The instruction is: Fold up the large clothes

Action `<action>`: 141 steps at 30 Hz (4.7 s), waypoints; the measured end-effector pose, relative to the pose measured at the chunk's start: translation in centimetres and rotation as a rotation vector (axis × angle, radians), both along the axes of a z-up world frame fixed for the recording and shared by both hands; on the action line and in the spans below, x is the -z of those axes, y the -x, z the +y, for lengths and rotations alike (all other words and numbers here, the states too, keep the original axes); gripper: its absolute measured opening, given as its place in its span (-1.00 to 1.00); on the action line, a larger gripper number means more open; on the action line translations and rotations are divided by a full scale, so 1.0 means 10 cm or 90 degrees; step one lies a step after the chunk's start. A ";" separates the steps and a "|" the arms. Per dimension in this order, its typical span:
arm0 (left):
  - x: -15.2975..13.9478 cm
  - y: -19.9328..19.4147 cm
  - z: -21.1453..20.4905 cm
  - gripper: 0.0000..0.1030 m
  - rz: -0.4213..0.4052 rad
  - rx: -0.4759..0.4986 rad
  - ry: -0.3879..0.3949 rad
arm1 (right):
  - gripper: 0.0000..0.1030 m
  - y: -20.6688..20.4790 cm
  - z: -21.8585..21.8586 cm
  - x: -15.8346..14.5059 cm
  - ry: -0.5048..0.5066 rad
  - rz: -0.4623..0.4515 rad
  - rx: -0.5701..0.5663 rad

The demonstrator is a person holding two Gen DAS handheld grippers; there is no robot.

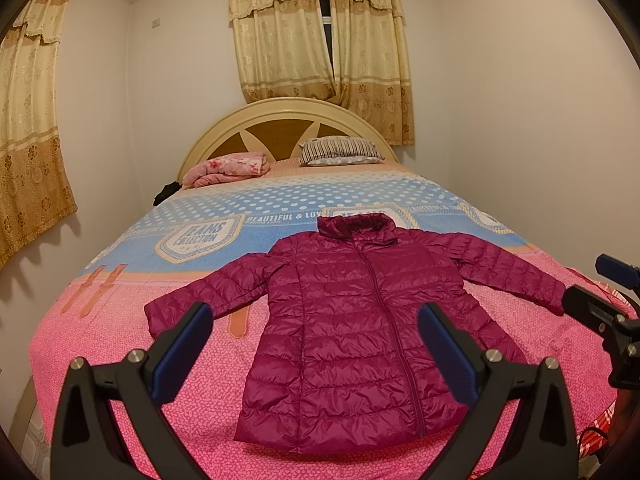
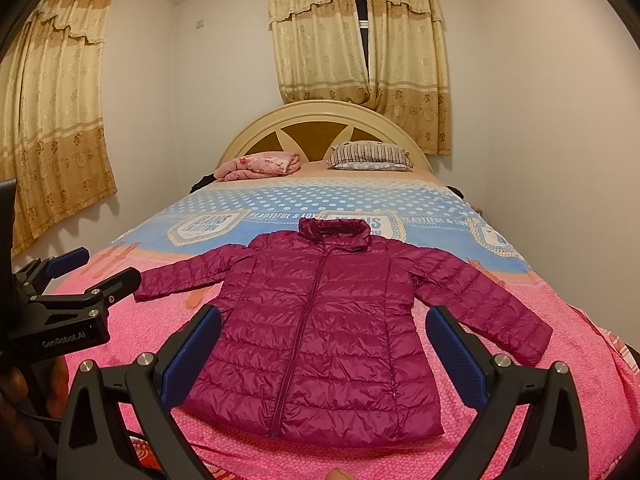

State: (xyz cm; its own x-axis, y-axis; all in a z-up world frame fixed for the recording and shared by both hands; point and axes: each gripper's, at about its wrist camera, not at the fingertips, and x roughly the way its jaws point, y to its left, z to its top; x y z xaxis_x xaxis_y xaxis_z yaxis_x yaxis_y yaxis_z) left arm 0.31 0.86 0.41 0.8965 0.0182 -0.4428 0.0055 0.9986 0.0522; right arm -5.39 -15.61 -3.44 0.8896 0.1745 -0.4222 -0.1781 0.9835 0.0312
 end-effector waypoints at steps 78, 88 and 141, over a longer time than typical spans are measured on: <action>1.42 -1.72 -0.31 1.00 0.150 0.035 -0.015 | -0.54 -1.87 -3.44 1.86 -0.245 0.250 0.369; 1.33 -1.66 -0.15 1.00 0.137 0.026 0.018 | -0.81 -2.02 -3.44 0.96 -0.139 0.131 0.348; 1.52 -1.82 0.59 1.00 0.180 -0.045 0.070 | 0.98 -3.17 0.43 1.32 0.095 0.153 -0.193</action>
State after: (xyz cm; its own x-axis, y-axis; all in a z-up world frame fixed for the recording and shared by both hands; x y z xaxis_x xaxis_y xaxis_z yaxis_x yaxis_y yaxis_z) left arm 18.52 6.77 -14.82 0.7359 0.0143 -0.6769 -0.0653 0.9966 -0.0499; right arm 26.27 -11.27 -16.67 0.6806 0.3341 -0.6520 -0.4652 0.8846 -0.0323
